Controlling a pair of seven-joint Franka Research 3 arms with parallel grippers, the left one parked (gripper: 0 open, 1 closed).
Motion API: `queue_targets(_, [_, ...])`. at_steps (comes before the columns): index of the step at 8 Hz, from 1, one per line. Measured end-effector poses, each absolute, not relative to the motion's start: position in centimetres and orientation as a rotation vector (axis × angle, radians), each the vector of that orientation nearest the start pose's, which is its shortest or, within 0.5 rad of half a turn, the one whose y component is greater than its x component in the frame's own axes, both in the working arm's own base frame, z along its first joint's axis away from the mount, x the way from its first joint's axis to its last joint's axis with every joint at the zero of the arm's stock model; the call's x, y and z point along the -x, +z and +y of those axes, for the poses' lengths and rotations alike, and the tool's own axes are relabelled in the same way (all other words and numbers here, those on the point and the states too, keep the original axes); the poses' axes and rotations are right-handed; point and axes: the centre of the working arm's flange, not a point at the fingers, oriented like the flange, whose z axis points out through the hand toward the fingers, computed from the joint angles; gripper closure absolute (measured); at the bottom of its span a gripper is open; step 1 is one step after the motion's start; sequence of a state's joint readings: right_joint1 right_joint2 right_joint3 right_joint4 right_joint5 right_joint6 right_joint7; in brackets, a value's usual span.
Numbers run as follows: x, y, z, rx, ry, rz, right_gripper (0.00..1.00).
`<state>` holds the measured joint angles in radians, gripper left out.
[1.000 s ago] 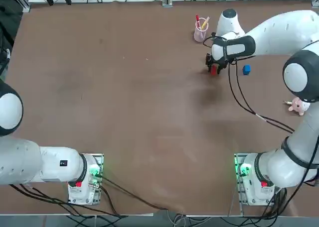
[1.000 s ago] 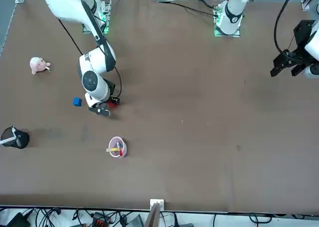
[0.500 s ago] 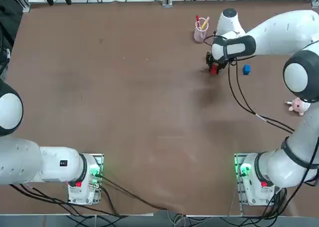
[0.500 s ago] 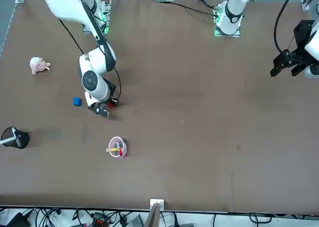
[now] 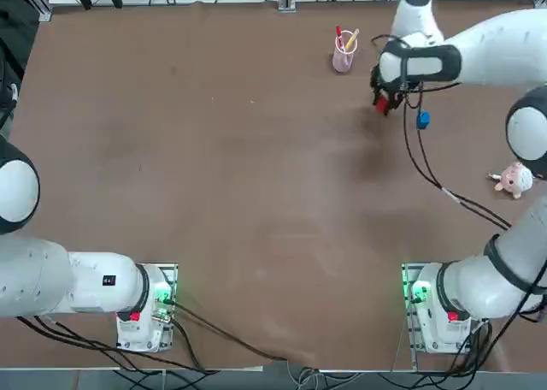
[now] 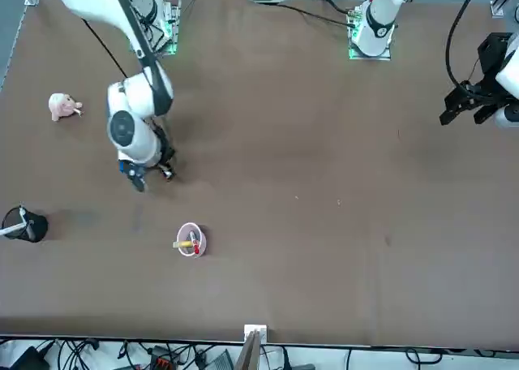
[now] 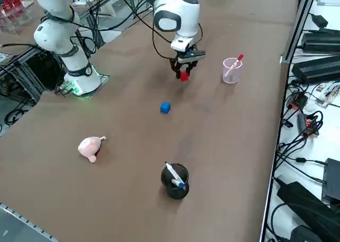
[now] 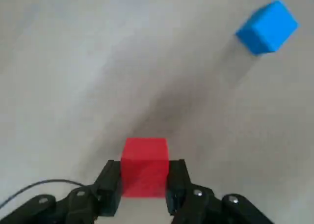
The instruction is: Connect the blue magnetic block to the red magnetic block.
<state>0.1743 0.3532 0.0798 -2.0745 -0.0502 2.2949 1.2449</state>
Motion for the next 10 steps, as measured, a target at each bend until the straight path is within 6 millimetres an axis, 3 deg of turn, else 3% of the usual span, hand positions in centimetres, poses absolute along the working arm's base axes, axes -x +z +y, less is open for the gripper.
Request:
queue_targets(2, [-55.8, 24.3, 11.5, 2.702, 0.152, 1.802, 0.52])
queue_targets(5, [-56.0, 23.5, 7.0, 2.476, 0.176, 2.098, 0.52])
queue_targets(7, [-55.6, 22.3, 4.0, 2.366, 0.177, 2.17, 0.52])
queue_targets(10, [-54.7, 20.4, 2.5, 2.359, 0.198, 2.183, 0.52])
